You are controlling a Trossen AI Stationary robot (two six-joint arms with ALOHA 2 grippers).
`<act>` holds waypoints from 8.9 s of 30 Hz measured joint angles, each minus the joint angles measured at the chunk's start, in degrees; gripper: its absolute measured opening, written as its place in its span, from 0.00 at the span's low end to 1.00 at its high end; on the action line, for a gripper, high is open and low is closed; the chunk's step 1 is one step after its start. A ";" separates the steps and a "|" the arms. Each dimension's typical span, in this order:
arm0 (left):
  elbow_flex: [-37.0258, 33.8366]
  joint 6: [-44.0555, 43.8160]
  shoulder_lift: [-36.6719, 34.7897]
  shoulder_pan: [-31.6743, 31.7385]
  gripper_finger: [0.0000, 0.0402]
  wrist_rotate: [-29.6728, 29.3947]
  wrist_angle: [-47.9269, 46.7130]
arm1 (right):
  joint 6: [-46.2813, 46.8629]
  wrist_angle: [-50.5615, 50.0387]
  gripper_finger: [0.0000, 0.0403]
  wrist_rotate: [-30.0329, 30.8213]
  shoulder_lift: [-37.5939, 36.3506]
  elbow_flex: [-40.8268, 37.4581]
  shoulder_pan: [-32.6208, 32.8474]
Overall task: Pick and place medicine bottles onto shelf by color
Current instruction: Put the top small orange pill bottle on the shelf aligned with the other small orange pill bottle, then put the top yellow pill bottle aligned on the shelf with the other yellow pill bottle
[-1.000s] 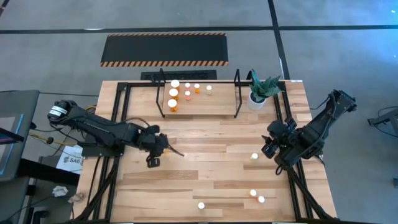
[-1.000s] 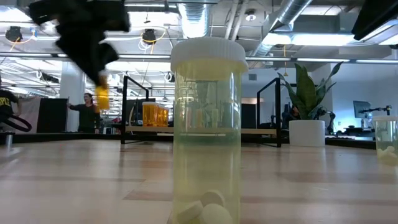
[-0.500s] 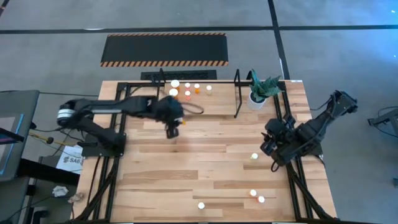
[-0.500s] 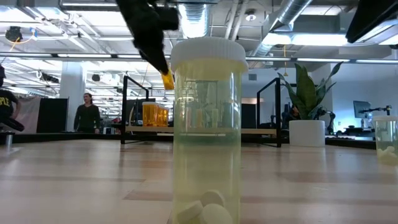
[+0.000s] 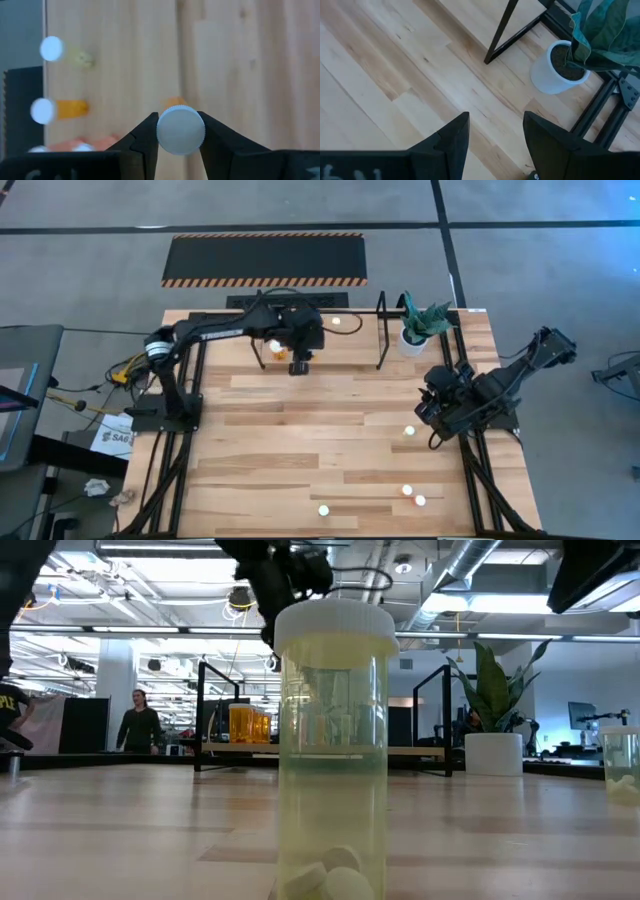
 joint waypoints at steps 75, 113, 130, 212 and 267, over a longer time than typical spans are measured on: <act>7.66 18.31 12.88 5.16 0.26 -5.14 2.67 | -15.41 38.56 0.52 14.94 -43.85 -38.49 4.50; 7.79 8.22 12.99 8.44 0.26 1.91 2.44 | -15.40 38.56 0.52 14.92 -43.85 -38.47 4.50; 7.81 8.35 12.99 9.14 0.28 2.04 2.62 | -15.39 38.56 0.52 14.92 -43.85 -38.47 4.51; 26.39 -15.08 4.35 -4.73 0.52 9.84 -2.14 | -15.39 38.56 0.52 14.92 -43.84 -38.45 4.52; 25.82 -77.08 3.81 -45.02 0.52 -32.56 -19.17 | -16.89 37.01 0.52 -32.74 -20.42 -18.18 -10.05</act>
